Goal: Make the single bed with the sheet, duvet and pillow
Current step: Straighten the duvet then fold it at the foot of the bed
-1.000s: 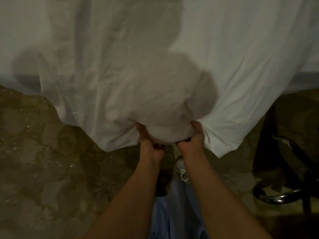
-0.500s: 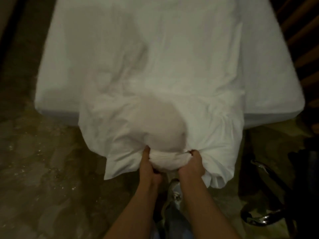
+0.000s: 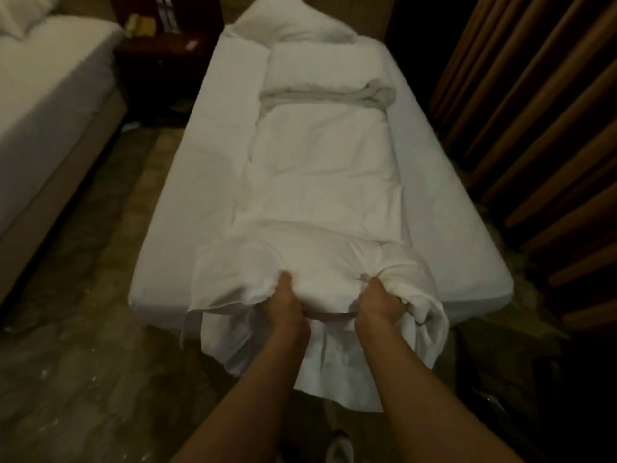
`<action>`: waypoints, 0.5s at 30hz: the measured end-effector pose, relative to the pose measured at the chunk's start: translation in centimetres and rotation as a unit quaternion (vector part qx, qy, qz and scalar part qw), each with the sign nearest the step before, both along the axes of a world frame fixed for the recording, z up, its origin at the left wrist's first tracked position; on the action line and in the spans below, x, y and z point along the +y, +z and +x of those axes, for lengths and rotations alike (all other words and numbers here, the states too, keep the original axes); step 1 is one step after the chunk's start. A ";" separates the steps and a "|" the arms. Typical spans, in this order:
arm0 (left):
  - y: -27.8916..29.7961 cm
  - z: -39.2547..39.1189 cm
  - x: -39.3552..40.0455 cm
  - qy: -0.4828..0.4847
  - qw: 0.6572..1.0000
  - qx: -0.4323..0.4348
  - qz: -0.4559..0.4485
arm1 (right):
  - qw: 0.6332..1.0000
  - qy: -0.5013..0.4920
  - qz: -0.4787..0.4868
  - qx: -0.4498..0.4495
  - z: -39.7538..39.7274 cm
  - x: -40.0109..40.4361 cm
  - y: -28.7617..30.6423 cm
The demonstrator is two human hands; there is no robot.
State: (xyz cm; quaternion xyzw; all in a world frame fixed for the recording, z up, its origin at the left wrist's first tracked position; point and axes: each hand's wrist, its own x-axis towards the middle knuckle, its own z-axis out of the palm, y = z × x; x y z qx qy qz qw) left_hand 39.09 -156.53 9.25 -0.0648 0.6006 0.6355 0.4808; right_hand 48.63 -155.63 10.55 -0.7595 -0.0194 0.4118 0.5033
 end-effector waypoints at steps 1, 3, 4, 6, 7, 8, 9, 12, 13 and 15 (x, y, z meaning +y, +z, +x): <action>0.9 0.0 0.5 -0.002 1.000 0.020 -0.003 | 1.000 0.005 0.006 -0.002 0.1 0.3 0.8; 2.6 -0.1 1.3 -0.002 0.999 0.043 -0.012 | 1.000 0.019 0.014 0.000 0.2 0.8 2.4; 3.5 -0.2 1.5 -0.006 0.998 0.052 -0.018 | 0.999 0.033 0.015 -0.002 0.3 1.1 3.1; 5.2 -0.2 2.1 -0.008 0.998 0.056 -0.019 | 0.998 0.068 0.013 -0.013 0.4 1.7 4.7; 6.2 -0.2 2.5 -0.005 0.999 0.046 -0.017 | 0.996 0.085 0.014 -0.024 0.6 2.1 5.5; 7.1 -0.2 3.1 -0.006 0.999 0.038 -0.017 | 0.994 0.098 0.025 -0.034 0.8 2.7 6.2; 8.1 -0.1 3.8 -0.010 0.999 0.036 -0.016 | 0.992 0.109 0.038 -0.043 1.1 3.6 6.9; 9.9 0.3 7.0 -0.025 0.998 0.054 -0.007 | 0.986 0.139 0.035 -0.079 1.8 6.6 8.5; 10.1 0.4 8.2 -0.024 0.998 0.057 -0.010 | 0.985 0.146 0.026 -0.088 1.9 7.8 8.8; 10.1 0.7 10.7 -0.026 0.998 0.056 -0.032 | 0.981 0.164 0.005 -0.104 2.4 10.5 8.8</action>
